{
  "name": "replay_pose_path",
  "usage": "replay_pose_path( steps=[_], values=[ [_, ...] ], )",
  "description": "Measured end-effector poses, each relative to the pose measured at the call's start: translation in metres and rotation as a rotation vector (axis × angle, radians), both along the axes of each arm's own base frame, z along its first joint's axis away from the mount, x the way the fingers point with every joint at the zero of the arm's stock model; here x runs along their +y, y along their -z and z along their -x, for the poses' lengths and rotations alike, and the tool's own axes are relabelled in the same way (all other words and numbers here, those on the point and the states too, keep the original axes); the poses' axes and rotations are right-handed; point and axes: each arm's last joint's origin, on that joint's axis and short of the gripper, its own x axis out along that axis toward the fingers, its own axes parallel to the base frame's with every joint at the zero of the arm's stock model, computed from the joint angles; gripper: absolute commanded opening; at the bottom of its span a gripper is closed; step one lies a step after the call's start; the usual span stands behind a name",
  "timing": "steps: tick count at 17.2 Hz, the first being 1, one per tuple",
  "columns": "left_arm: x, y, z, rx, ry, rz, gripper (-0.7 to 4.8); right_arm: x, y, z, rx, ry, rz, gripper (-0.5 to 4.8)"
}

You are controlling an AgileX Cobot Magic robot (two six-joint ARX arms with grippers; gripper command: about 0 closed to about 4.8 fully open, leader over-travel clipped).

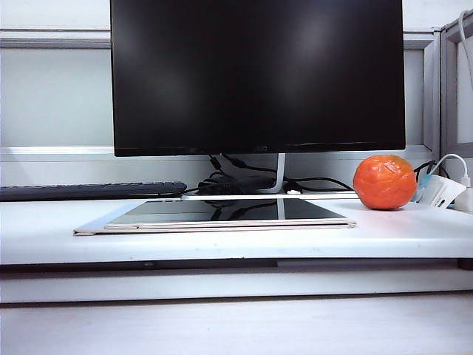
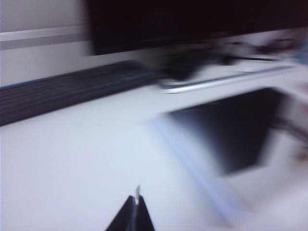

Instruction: Place the orange on the center of the mirror.

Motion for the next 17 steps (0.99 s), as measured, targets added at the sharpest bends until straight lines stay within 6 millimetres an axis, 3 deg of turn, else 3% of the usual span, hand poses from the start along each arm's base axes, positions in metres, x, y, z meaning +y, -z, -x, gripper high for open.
replay_pose_path(
  steps=[4, 5, 7, 8, 12, 15, 17],
  values=[
    [-0.026, 0.0, 0.013, 0.001, 0.308, 0.0, -0.05, 0.002, -0.004, -0.011, 0.135, -0.008, 0.0, 0.14],
    [-0.03, 0.0, 0.016, 0.001, 0.368, 0.0, -0.05, 0.004, -0.005, -0.02, 0.197, -0.017, 0.032, 1.22],
    [-0.033, 0.0, 0.019, 0.001, 0.412, 0.0, -0.05, 0.009, -0.008, -0.038, 0.24, -0.065, 0.144, 4.48],
    [-0.033, 0.0, 0.019, 0.001, 0.403, 0.0, -0.05, 0.012, -0.01, -0.05, 0.252, -0.089, 0.215, 4.79],
    [-0.032, 0.0, 0.018, 0.002, 0.392, 0.0, -0.05, 0.022, -0.019, -0.104, 0.271, -0.091, 0.365, 4.79],
    [-0.032, 0.0, 0.018, 0.002, 0.389, 0.0, -0.05, 0.031, -0.012, -0.151, 0.339, -0.101, 0.412, 4.79],
    [-0.03, 0.0, 0.016, 0.002, 0.367, 0.0, -0.05, 0.034, -0.001, -0.171, 0.398, -0.106, 0.421, 4.79]
  ],
)
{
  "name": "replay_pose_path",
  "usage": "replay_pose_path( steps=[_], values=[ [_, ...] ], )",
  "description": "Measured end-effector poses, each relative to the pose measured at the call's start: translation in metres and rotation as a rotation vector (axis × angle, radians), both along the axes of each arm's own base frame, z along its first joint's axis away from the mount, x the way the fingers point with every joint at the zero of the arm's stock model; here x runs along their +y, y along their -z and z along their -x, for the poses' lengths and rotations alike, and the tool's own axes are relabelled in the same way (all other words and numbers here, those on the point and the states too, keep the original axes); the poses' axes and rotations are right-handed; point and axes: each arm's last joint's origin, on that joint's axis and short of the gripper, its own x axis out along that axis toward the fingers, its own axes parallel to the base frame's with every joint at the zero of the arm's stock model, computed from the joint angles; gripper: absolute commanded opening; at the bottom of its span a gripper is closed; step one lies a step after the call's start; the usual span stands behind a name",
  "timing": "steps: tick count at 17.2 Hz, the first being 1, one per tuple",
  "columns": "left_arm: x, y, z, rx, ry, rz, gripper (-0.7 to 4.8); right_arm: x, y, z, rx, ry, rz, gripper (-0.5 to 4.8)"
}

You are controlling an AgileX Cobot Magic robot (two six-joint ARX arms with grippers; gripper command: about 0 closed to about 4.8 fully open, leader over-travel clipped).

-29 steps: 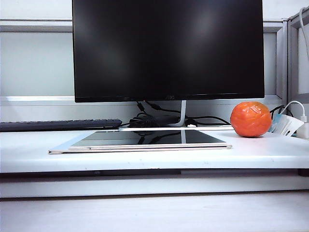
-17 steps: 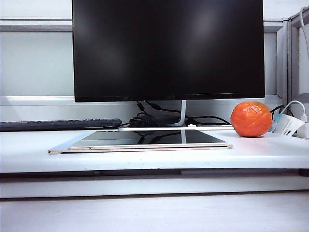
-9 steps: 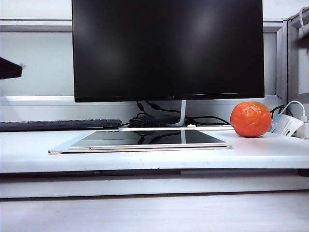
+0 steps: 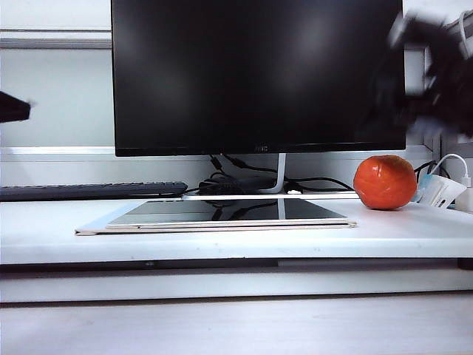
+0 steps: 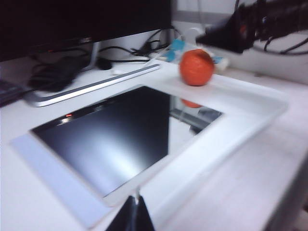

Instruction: Place the orange on the center of the mirror.

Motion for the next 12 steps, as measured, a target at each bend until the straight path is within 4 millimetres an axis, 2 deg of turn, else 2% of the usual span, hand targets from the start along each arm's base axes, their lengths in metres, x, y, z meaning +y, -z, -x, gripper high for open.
replay_pose_path(
  steps=[2, 4, 5, 6, 10, 12],
  values=[
    [0.003, 0.0, -0.002, 0.0, -0.035, 0.0, -0.05, 0.003, 0.016, -0.018, 0.07, 0.015, 0.019, 4.79],
    [0.004, 0.0, -0.003, 0.0, -0.05, 0.0, -0.05, 0.003, 0.031, -0.024, 0.122, 0.028, 0.031, 4.6],
    [0.004, 0.0, -0.003, 0.0, -0.049, 0.0, -0.05, 0.004, 0.036, -0.025, 0.139, 0.029, 0.032, 2.18],
    [0.004, 0.0, -0.003, 0.0, -0.05, 0.0, -0.05, 0.004, 0.036, -0.025, 0.144, 0.032, 0.027, 0.84],
    [0.004, 0.0, -0.003, 0.0, -0.05, 0.0, -0.05, 0.009, 0.026, -0.027, 0.068, -0.006, -0.068, 0.86],
    [0.006, 0.0, -0.005, 0.0, -0.074, 0.0, -0.05, 0.024, 0.019, -0.025, 0.06, -0.07, -0.184, 0.85]
  ],
)
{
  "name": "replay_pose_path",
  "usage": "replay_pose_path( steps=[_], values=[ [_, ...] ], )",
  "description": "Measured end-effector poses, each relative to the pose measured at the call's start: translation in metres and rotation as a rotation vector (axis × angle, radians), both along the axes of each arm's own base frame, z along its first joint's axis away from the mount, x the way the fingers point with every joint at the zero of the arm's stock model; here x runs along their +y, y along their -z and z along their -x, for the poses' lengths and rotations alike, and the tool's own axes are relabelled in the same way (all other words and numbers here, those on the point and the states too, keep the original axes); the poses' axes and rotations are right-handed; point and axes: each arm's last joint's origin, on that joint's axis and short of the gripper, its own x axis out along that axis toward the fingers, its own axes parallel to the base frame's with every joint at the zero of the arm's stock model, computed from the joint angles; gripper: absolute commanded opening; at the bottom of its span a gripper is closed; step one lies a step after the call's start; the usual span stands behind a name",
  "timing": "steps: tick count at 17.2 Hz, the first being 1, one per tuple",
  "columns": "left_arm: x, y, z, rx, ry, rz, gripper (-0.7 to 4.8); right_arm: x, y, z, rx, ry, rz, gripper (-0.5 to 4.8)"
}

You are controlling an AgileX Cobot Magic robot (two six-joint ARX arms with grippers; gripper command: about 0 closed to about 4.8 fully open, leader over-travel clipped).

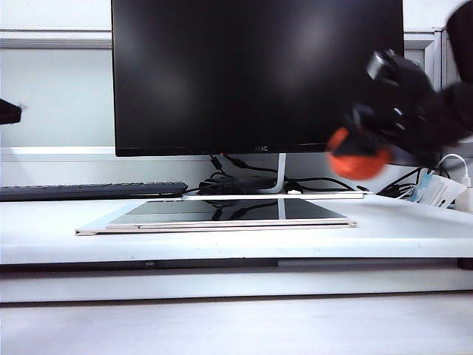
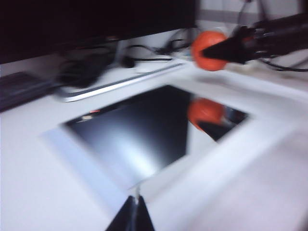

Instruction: Place the orange on the center of the mirror.

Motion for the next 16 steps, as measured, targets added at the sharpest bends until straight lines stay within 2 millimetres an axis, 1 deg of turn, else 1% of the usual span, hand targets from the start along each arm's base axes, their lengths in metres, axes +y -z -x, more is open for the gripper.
replay_pose_path(
  steps=[2, 3, 4, 5, 6, 7, 8, 9, 10, 12, 16],
  values=[
    [0.007, 0.0, -0.004, 0.0, -0.081, 0.0, -0.05, 0.031, -0.007, 0.005, 0.003, -0.141, -0.053, 0.85],
    [0.011, 0.0, -0.007, 0.0, -0.132, 0.001, -0.05, 0.051, -0.012, 0.011, -0.013, -0.218, -0.064, 0.86],
    [0.015, 0.0, -0.008, 0.0, -0.172, 0.0, -0.05, 0.063, -0.014, 0.016, -0.019, -0.264, -0.067, 0.85],
    [0.02, 0.0, -0.01, 0.0, -0.226, 0.001, -0.05, 0.079, -0.016, 0.022, -0.029, -0.314, -0.059, 0.85],
    [0.022, 0.0, -0.011, 0.0, -0.251, 0.001, -0.05, 0.091, -0.015, 0.024, -0.04, -0.315, -0.039, 0.85],
    [0.024, 0.0, -0.012, 0.0, -0.27, 0.001, -0.05, 0.104, -0.01, 0.024, -0.035, -0.316, -0.01, 0.85],
    [0.024, 0.0, -0.012, 0.0, -0.27, 0.001, -0.05, 0.113, -0.005, 0.021, -0.013, -0.333, 0.003, 0.85],
    [0.023, 0.0, -0.012, 0.0, -0.265, 0.001, -0.05, 0.119, 0.0, 0.016, 0.007, -0.343, 0.014, 0.85],
    [0.023, 0.0, -0.012, 0.0, -0.266, 0.001, -0.05, 0.123, 0.001, 0.014, 0.011, -0.348, 0.016, 0.85],
    [0.023, 0.0, -0.012, 0.0, -0.266, 0.001, -0.05, 0.134, 0.013, 0.01, 0.053, -0.361, 0.039, 0.85],
    [0.023, 0.0, -0.012, 0.0, -0.266, 0.001, -0.05, 0.137, 0.02, 0.008, 0.063, -0.359, 0.046, 0.86]
  ],
)
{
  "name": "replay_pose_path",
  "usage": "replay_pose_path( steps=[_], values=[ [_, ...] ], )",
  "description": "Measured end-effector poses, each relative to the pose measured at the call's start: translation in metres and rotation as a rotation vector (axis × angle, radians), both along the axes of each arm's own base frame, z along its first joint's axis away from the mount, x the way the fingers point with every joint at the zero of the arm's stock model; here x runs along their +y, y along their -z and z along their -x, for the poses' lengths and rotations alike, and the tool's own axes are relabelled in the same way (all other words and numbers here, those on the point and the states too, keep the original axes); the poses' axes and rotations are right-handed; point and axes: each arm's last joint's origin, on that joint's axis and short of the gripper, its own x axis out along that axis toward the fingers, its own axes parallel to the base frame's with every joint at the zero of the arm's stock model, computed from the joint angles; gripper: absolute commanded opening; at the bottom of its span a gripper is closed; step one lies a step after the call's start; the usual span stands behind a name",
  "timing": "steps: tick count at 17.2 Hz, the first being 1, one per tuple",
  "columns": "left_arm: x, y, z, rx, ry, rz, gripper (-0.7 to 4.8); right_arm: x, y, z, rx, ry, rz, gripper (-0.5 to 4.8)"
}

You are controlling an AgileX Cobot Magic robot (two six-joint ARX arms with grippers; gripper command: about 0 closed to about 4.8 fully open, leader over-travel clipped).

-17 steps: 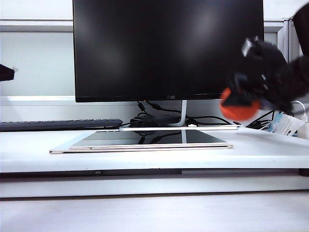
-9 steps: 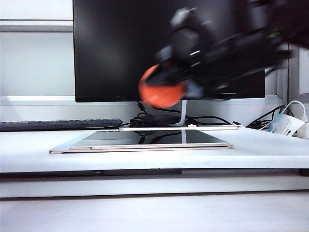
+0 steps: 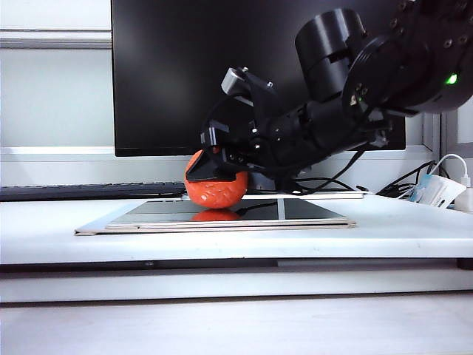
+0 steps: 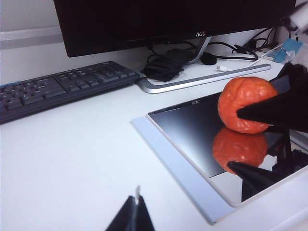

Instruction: Place the orange on the center of the mirror.

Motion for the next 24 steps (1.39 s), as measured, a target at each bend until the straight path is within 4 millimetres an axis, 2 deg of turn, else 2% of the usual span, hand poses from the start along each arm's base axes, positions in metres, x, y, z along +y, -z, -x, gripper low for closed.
replay_pose_path(
  steps=[1, 2, 4, 7, 9, 12, 13, 14, 15, 19, 22, 24],
  values=[
    [0.0, 0.0, 0.0, 0.0, 0.0, 0.0, -0.05, 0.0, 0.0, 0.0, -0.003, 0.013, 0.003, 0.86],
    [0.0, 0.0, 0.0, 0.0, 0.0, 0.0, -0.05, 0.0, 0.0, -0.001, -0.004, 0.019, 0.005, 1.12],
    [0.0, 0.0, 0.0, 0.0, 0.0, 0.0, -0.05, 0.0, 0.0, -0.001, -0.004, 0.019, 0.004, 2.08],
    [0.0, 0.0, 0.0, 0.0, 0.0, 0.0, -0.05, 0.0, 0.0, -0.001, -0.006, 0.033, 0.008, 2.17],
    [0.0, 0.0, 0.0, 0.0, 0.0, 0.0, -0.05, 0.0, 0.0, -0.001, -0.007, 0.038, 0.008, 2.85],
    [0.0, 0.0, 0.0, 0.0, 0.0, 0.0, -0.05, 0.0, 0.0, -0.002, -0.005, 0.096, 0.008, 2.85],
    [0.0, 0.0, 0.0, 0.0, 0.0, 0.0, -0.05, -0.001, 0.0, -0.002, -0.004, 0.101, 0.007, 3.02],
    [0.0, 0.0, 0.0, 0.0, 0.0, 0.0, -0.05, -0.001, 0.0, -0.002, -0.004, 0.103, 0.007, 3.78],
    [0.0, 0.0, 0.0, 0.0, 0.0, 0.0, -0.05, -0.001, 0.0, -0.002, -0.004, 0.104, 0.007, 4.16],
    [0.0, 0.0, 0.0, 0.0, 0.0, 0.0, -0.05, -0.004, -0.004, 0.0, -0.001, 0.135, 0.021, 4.42],
    [0.0, 0.0, 0.0, 0.0, 0.0, 0.0, -0.05, -0.009, -0.022, 0.001, -0.053, 0.203, 0.002, 4.51],
    [0.0, 0.0, 0.0, 0.0, 0.0, 0.0, -0.05, -0.011, -0.037, 0.004, -0.086, 0.204, -0.027, 4.79]
  ],
)
